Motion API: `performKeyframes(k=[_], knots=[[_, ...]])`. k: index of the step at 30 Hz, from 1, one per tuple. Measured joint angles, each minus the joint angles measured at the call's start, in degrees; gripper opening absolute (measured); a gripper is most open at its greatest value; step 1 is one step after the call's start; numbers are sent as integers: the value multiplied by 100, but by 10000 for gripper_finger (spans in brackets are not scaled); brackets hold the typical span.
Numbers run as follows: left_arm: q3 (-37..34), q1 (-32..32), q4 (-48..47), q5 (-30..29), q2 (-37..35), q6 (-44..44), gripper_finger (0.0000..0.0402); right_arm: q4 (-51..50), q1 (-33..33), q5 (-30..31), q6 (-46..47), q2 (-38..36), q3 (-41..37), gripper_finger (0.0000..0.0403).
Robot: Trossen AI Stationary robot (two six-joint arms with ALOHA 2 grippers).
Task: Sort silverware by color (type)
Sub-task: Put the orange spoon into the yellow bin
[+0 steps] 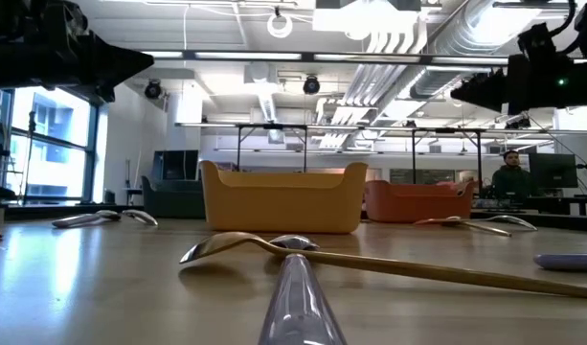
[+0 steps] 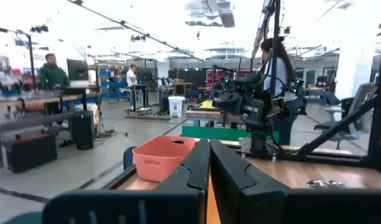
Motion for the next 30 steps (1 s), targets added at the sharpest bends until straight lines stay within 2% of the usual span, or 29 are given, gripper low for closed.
performKeyframes(k=[3,8,12,15,17,19,23,27,30], knots=[[-1,0,-82,0,0,-265,1,319,2,-387,384,2,-2,0],[0,1,-84,-159,0,-150,5,392,1,-444,1189,8,0,0],[-2,-5,-124,-62,0,7,4,347,0,-235,986,196,0,0],[-1,-5,-186,21,0,-172,1,371,13,-380,642,411,0,0],[-1,-5,-248,104,0,-362,1,342,15,-479,798,557,51,0],[-2,-5,-317,184,0,-492,1,-58,13,-509,1078,756,295,0],[0,-5,-510,161,0,-537,1,-1469,13,-381,1375,1326,995,5],[0,-3,-626,155,93,-537,1,-1644,6,-179,1661,2226,1360,29],[0,-1,-699,156,255,-543,1,-2221,-38,-180,1824,3044,1726,61]])
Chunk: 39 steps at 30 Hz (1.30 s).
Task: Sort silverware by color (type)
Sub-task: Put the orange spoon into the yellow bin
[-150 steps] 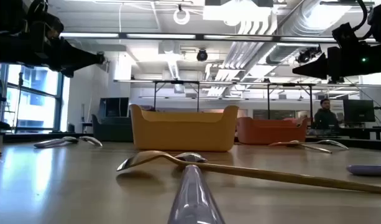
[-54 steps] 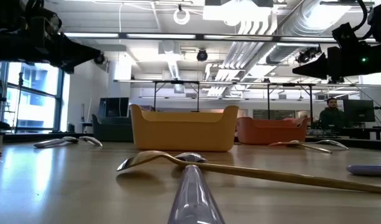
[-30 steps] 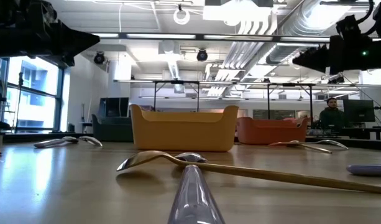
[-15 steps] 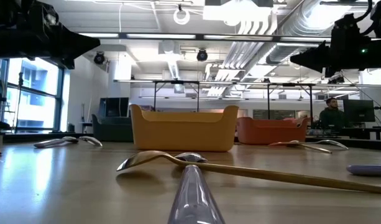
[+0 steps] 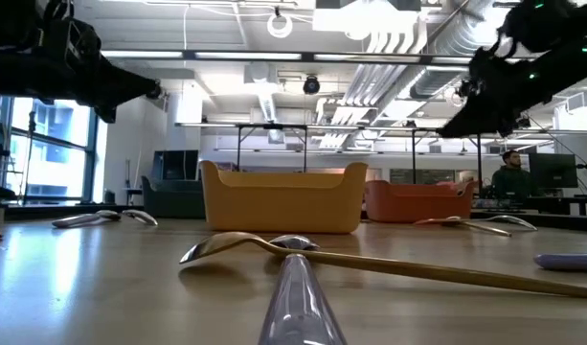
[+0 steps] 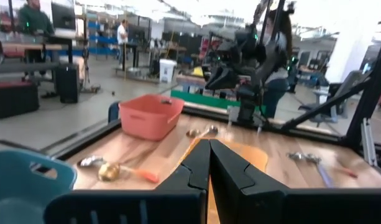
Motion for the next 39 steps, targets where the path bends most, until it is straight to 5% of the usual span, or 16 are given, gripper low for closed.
performKeyframes(k=[8,17,26,32,39], knots=[[0,2,-2,-56,458,42,1,-2453,-6,-62,65,2196,1728,143],[2,2,7,-67,668,23,0,-3983,-321,-557,-928,4445,2625,163],[2,2,-3,-67,683,336,0,-3373,-569,-254,-1769,5484,2589,163],[2,2,0,-67,683,343,0,-3236,-786,-322,-2099,5920,2611,129],[2,2,-13,-67,683,290,0,-3389,-829,-526,-2141,5959,2617,21]])
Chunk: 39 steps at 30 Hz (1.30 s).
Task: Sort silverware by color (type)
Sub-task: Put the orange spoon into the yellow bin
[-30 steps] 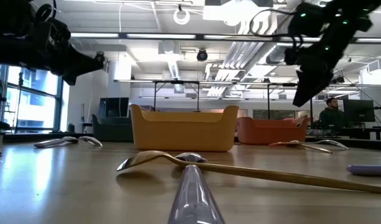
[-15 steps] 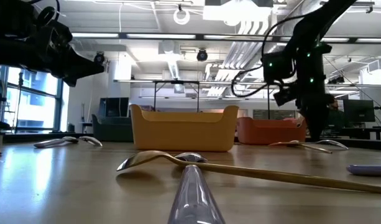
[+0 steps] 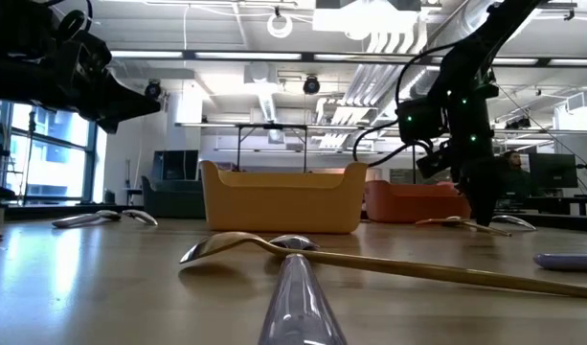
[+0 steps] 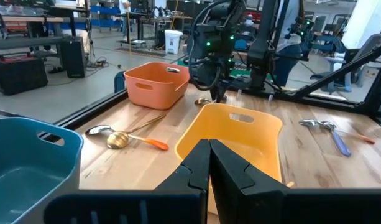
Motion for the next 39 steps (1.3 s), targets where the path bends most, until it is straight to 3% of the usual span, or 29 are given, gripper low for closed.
performKeyframes(k=[3,10,15,18,21,27,33,39], knots=[[0,0,4,-2,0,63,0,-387,57,306,65,-136,80,9],[0,0,-39,0,0,57,0,-1619,423,355,619,-700,978,6],[0,0,-37,0,0,-38,0,-2082,1121,164,1317,-945,1980,3],[0,0,-37,-3,0,-106,0,-1720,1715,152,1887,-865,2595,4],[0,0,-39,-4,0,-190,0,-1313,2272,138,2461,-479,3121,4],[0,0,-118,-2,0,-238,0,-1016,2930,136,2615,905,4386,4],[0,0,-365,-4,5,-238,0,-1255,2845,-69,2150,2418,5809,4],[0,0,-341,-39,7,-140,0,-1568,2611,-401,2023,3461,6767,4]])
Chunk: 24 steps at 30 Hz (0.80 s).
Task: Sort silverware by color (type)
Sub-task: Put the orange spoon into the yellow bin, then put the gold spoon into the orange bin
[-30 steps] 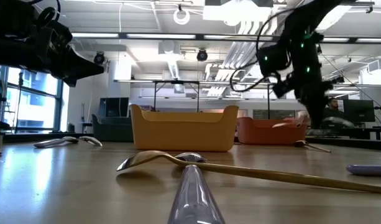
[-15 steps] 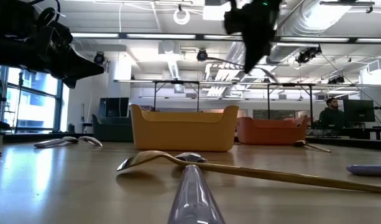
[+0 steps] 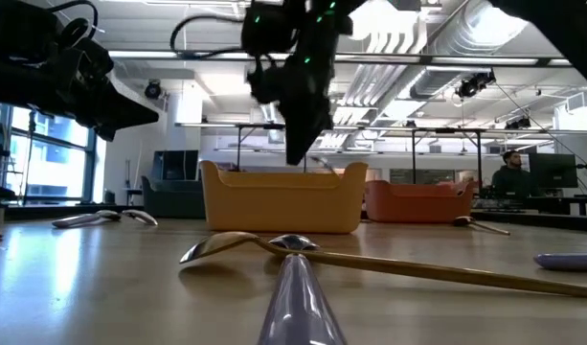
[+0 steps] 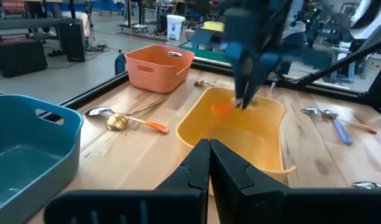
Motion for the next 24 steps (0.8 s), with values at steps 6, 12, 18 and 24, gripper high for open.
performKeyframes(k=[6,12,18,24], knots=[[0,-1,-2,-3,0,6,0,-252,-102,-212,140,536,274,4],[0,-2,0,-8,0,108,0,-375,-102,-212,256,790,274,4],[0,-2,2,-137,0,155,0,-308,-130,-122,236,991,276,11],[0,-2,2,-359,0,312,0,-214,-114,90,-53,970,276,62]])
